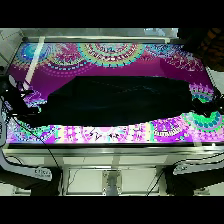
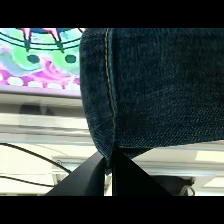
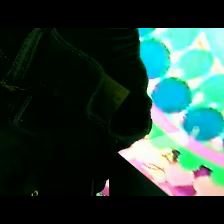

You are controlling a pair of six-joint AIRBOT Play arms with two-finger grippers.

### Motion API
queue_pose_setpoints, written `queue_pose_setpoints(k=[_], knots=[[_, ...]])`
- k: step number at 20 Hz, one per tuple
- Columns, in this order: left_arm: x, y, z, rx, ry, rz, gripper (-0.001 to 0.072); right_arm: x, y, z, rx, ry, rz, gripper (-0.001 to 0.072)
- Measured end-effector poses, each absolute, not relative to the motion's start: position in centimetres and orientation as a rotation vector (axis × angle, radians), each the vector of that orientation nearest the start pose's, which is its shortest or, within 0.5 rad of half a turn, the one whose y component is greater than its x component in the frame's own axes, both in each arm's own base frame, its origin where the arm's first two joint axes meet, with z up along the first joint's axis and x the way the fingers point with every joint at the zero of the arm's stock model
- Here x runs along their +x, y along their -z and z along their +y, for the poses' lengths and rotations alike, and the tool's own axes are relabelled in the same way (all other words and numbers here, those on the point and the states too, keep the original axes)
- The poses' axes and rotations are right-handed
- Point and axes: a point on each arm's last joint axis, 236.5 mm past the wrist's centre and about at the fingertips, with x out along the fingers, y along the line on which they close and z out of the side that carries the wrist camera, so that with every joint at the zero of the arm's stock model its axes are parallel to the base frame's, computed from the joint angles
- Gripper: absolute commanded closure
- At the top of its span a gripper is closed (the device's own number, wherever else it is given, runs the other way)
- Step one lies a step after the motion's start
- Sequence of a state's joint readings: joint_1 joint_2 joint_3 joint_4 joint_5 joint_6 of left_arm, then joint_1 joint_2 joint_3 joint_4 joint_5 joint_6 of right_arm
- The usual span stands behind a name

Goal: Fold the clothes and pants, and hang the long-sleeved shirts on hangers.

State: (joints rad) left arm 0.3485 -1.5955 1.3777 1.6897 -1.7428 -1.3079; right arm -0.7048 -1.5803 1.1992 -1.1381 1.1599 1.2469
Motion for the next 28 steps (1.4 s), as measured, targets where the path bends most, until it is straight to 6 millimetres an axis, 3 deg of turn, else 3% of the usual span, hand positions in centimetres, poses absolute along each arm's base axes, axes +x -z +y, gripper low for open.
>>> queue_pose_setpoints(k=[5,10,11,12,15,19,20,21,22,28], knots=[[25.8,2.2,13.0,-0.152,-0.065,1.945,0.0688,28.1,4.8,-22.5,0.634,0.307,1.396,0.0706],[21.9,4.4,11.7,-0.203,-0.010,2.040,0.0687,22.1,3.5,-25.5,0.688,0.450,1.406,0.0701],[21.2,5.1,11.4,-0.204,0.001,2.056,0.0686,21.2,3.7,-25.6,0.695,0.460,1.415,0.0664],[20.7,5.8,11.2,-0.203,0.009,2.063,0.0686,20.6,3.9,-25.5,0.702,0.462,1.422,0.0559],[19.6,6.7,11.4,-0.175,0.018,2.086,0.0676,20.0,4.2,-25.6,0.706,0.470,1.419,0.0448],[20.2,6.1,13.3,-0.091,-0.028,2.050,0.0675,20.4,3.1,-26.0,0.704,0.466,1.391,0.0448],[20.9,5.7,13.9,-0.070,-0.048,2.015,0.0640,20.7,2.6,-26.4,0.697,0.469,1.380,0.0447],[21.9,5.2,14.5,-0.050,-0.066,1.975,0.0462,21.0,2.0,-26.8,0.688,0.473,1.364,0.0438],[23.2,4.5,15.2,-0.020,-0.091,1.915,0.0342,21.2,1.3,-27.2,0.676,0.479,1.351,0.0382],[29.6,0.2,17.0,0.071,-0.148,1.657,0.0334,23.4,-1.8,-28.6,0.656,0.478,1.252,0.0373]])
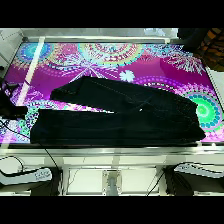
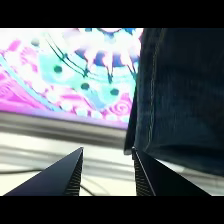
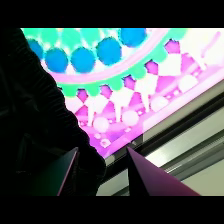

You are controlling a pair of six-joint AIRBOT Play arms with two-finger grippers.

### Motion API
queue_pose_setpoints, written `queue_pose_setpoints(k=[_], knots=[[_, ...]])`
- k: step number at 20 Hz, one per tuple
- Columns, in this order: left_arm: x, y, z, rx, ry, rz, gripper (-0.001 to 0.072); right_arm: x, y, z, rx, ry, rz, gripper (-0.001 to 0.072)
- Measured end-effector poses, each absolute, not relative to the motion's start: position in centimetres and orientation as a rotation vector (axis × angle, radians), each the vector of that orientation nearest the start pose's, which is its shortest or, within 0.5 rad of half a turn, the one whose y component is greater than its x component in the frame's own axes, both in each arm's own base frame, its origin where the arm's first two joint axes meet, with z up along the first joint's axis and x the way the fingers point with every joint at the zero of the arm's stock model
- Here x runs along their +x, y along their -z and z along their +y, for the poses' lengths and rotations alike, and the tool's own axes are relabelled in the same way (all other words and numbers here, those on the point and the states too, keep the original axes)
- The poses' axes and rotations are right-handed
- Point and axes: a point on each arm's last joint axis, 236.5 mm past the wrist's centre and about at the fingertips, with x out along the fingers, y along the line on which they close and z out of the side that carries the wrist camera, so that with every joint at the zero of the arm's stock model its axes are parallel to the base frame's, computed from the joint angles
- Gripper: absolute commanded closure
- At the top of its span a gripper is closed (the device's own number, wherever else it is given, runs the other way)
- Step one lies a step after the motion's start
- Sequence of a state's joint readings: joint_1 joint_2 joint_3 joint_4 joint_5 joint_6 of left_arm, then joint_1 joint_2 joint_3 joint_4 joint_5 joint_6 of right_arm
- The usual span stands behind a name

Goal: Fold the clothes and pants, and hang the long-sleeved shirts on hangers.

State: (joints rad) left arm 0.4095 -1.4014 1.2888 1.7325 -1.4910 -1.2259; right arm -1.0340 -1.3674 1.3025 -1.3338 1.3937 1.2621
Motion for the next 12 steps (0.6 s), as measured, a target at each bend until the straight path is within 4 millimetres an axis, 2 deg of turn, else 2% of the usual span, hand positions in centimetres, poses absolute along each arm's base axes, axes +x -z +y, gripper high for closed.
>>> queue_pose_setpoints(k=[2,4,7,9,10,11,12], knots=[[32.2,-0.5,16.2,0.073,-0.126,1.560,0.0333,24.3,-2.4,-28.4,0.676,0.460,1.215,0.0373],[35.6,-0.9,14.8,0.112,-0.075,1.444,0.0333,25.4,-2.9,-28.0,0.703,0.434,1.175,0.0373],[40.9,-0.9,11.0,0.263,0.059,1.294,0.0335,26.8,-3.5,-27.5,0.736,0.398,1.124,0.0374],[44.1,0.0,7.7,0.425,0.158,1.222,0.0332,27.5,-3.9,-27.1,0.747,0.375,1.102,0.0374],[45.6,0.6,5.7,0.515,0.206,1.188,0.0289,27.9,-4.0,-26.8,0.748,0.362,1.094,0.0374],[46.8,1.4,3.8,0.595,0.253,1.159,0.0189,28.2,-4.0,-26.5,0.744,0.352,1.094,0.0374],[47.9,2.3,1.7,0.670,0.304,1.131,0.0167,28.7,-4.1,-26.1,0.738,0.336,1.091,0.0375]])
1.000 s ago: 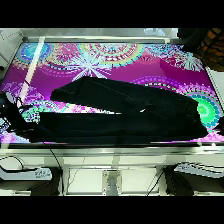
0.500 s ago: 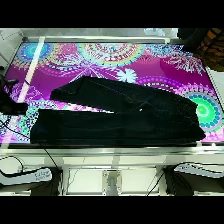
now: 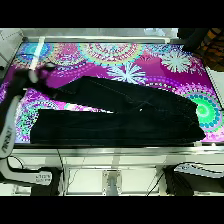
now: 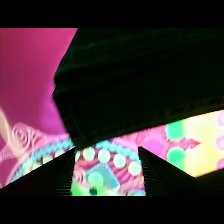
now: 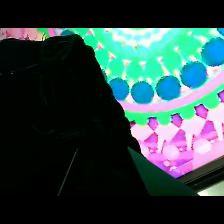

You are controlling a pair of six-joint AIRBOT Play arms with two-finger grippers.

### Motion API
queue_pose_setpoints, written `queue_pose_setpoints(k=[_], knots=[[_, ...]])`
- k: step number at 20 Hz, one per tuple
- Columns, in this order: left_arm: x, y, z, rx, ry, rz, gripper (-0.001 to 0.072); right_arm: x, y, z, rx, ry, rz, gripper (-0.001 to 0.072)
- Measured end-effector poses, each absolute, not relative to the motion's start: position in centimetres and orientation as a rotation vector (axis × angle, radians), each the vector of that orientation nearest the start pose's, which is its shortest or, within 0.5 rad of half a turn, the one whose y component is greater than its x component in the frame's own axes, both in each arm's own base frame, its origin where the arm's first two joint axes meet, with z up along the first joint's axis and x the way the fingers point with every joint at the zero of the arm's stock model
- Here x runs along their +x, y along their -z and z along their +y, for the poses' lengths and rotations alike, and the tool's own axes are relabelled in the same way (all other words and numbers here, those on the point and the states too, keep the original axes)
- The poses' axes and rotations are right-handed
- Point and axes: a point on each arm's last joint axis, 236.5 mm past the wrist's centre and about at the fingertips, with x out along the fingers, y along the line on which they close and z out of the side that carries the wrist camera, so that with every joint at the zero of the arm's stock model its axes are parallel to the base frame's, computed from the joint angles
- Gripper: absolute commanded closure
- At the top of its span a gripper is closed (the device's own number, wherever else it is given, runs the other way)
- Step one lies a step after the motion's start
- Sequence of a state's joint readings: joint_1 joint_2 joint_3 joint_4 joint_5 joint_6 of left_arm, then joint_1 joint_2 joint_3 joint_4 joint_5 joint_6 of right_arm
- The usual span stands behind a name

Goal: Fold the clothes and pants, and hang the long-sleeved shirts on hangers.

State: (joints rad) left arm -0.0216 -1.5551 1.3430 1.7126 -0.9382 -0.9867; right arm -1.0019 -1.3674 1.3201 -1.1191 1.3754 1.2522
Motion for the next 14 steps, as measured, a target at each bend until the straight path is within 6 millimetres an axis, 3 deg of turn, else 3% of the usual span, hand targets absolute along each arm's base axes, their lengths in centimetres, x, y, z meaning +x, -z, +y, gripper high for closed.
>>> queue_pose_setpoints(k=[3,5,11,12,14], knots=[[49.8,4.9,-3.5,0.813,0.420,1.080,0.0168,30.3,-4.3,-24.9,0.708,0.295,1.089,0.0375],[50.7,5.8,-5.4,0.854,0.450,1.054,0.0168,31.6,-4.4,-23.9,0.680,0.266,1.083,0.0375],[52.2,6.9,-7.6,0.876,0.470,1.003,0.0183,35.5,-4.7,-21.0,0.584,0.192,1.062,0.0376],[52.4,7.3,-7.8,0.876,0.473,1.001,0.0235,36.1,-4.8,-20.7,0.570,0.185,1.054,0.0376],[52.4,8.3,-8.0,0.871,0.477,1.012,0.0247,36.9,-5.0,-20.0,0.549,0.171,1.045,0.0376]])
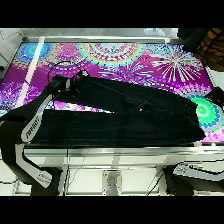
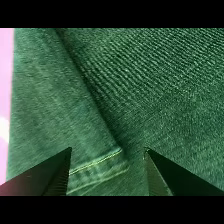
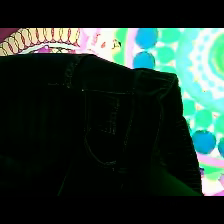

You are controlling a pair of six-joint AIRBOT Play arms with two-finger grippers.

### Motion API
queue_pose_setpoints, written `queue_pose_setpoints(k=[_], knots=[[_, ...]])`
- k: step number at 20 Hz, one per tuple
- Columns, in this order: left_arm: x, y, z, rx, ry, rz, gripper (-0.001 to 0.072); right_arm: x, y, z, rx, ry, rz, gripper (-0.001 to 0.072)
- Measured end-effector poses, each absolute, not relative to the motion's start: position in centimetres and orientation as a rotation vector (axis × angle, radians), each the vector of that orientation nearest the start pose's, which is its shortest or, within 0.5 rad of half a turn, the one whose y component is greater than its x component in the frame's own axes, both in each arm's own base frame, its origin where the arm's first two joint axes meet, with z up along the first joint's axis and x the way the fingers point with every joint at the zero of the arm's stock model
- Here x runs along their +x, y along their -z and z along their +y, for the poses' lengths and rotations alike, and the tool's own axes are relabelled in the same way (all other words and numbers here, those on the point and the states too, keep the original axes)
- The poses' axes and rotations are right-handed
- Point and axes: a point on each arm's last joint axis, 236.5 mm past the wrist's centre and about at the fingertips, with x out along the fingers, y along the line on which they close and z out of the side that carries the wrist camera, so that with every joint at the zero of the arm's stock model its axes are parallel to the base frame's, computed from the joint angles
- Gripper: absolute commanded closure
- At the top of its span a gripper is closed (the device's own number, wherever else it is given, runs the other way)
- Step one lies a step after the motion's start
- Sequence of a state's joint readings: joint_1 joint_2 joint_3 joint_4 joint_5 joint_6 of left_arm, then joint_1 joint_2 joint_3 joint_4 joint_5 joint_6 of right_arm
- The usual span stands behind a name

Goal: Fold the clothes and pants, and hang the long-sleeved shirts on hangers.

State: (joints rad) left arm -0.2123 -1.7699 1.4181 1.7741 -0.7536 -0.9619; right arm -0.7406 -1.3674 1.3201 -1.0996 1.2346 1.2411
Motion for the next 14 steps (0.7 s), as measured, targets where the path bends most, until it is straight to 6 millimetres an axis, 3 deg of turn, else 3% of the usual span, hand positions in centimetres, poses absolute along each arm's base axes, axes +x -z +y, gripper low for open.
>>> queue_pose_setpoints(k=[1,2,4,7,9,11,14], knots=[[52.4,8.9,-8.0,0.869,0.479,1.017,0.0287,37.2,-5.0,-19.7,0.543,0.165,1.043,0.0376],[52.4,9.4,-8.0,0.864,0.477,1.024,0.0427,37.4,-5.0,-19.6,0.539,0.162,1.040,0.0376],[52.8,9.7,-7.8,0.859,0.455,1.021,0.0605,37.6,-5.1,-19.5,0.532,0.160,1.036,0.0376],[53.8,9.2,-7.1,0.860,0.403,1.003,0.0629,37.8,-5.1,-19.4,0.525,0.159,1.035,0.0376],[54.5,8.6,-6.4,0.847,0.362,0.995,0.0686,37.8,-5.1,-19.3,0.523,0.158,1.035,0.0376],[54.9,8.2,-5.6,0.827,0.328,0.996,0.0686,37.8,-5.1,-19.3,0.523,0.159,1.035,0.0376],[54.2,7.3,-3.0,0.839,0.265,1.061,0.0687,37.8,-5.1,-19.3,0.521,0.158,1.035,0.0376]])
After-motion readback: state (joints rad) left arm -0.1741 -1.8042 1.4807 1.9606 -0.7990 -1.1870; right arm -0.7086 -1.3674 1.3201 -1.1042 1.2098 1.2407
